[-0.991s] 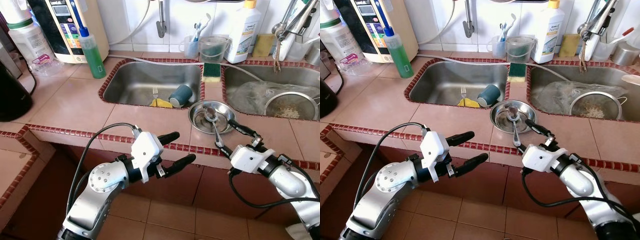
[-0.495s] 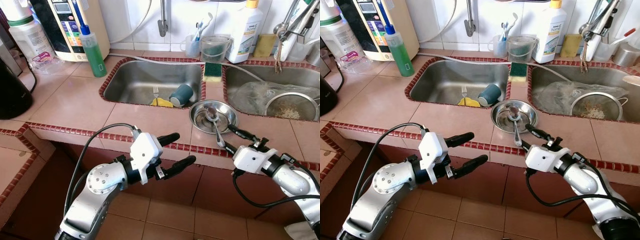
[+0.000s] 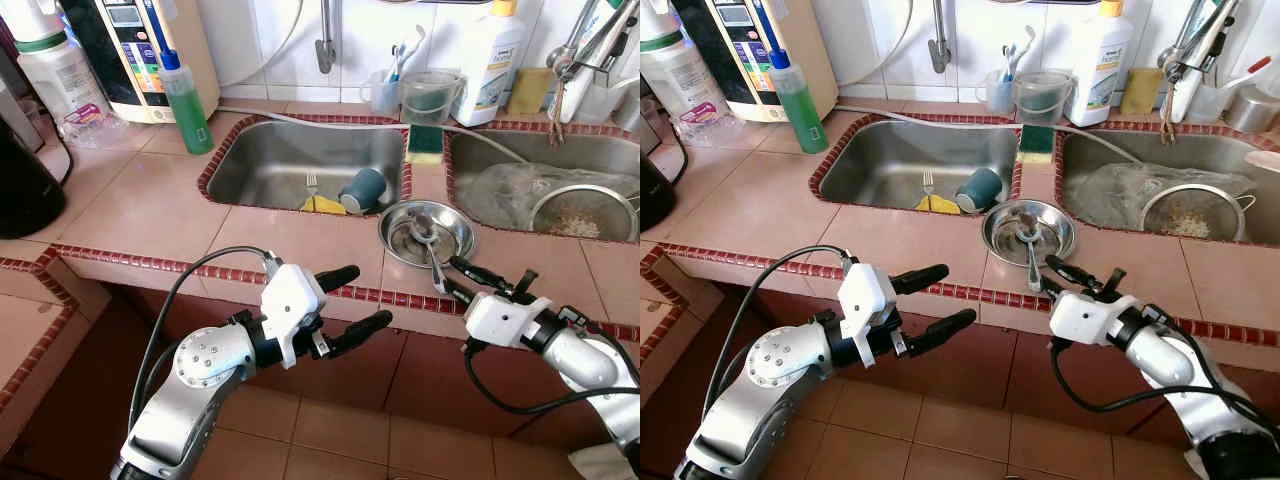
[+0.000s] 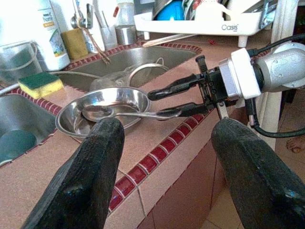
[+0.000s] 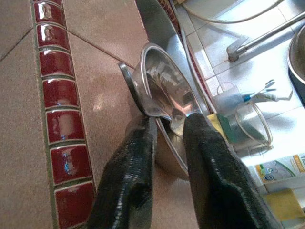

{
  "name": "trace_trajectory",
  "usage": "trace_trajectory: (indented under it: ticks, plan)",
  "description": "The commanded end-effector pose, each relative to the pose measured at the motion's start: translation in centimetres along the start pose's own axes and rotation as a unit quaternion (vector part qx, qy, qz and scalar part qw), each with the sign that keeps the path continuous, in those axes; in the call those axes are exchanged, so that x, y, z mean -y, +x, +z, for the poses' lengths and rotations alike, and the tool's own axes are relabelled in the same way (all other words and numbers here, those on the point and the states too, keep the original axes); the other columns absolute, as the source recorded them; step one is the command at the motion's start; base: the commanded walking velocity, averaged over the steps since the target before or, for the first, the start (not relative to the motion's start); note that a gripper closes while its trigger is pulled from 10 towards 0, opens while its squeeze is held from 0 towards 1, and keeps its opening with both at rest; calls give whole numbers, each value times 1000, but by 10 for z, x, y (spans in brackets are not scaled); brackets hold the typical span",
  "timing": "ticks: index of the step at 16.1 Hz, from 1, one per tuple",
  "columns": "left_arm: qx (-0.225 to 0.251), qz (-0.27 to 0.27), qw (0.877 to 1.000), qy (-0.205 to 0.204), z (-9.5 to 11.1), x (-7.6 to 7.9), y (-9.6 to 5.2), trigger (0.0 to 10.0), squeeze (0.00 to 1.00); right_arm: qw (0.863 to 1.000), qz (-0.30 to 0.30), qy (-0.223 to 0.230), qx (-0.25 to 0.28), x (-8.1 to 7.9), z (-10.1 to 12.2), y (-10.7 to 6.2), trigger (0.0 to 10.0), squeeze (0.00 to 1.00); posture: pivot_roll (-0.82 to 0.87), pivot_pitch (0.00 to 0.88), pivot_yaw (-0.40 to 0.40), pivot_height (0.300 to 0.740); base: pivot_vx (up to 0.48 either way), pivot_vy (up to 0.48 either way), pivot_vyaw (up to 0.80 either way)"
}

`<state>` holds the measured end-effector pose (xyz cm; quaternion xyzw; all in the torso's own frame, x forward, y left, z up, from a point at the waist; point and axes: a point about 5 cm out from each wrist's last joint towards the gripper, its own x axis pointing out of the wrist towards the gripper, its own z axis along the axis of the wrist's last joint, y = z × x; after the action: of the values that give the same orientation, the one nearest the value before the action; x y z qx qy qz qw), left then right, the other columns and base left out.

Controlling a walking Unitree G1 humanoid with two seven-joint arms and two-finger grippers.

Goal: Kitchen organization

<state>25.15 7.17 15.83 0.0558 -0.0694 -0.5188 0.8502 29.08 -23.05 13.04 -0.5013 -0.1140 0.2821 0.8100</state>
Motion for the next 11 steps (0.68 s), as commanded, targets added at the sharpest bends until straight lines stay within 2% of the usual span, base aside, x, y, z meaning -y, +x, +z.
trace_trajectory:
  ticks: [1,11]
  plan:
    - [4,6,1000,8,5,-2,-1,10000,0,1000,16,-8,11,-1,2,3,0,0,-218,94,86,740,0,0,0]
    - [6,13,1000,7,5,-1,-1,10000,0,998,45,-10,30,-5,5,12,0,0,-212,79,72,740,0,0,0]
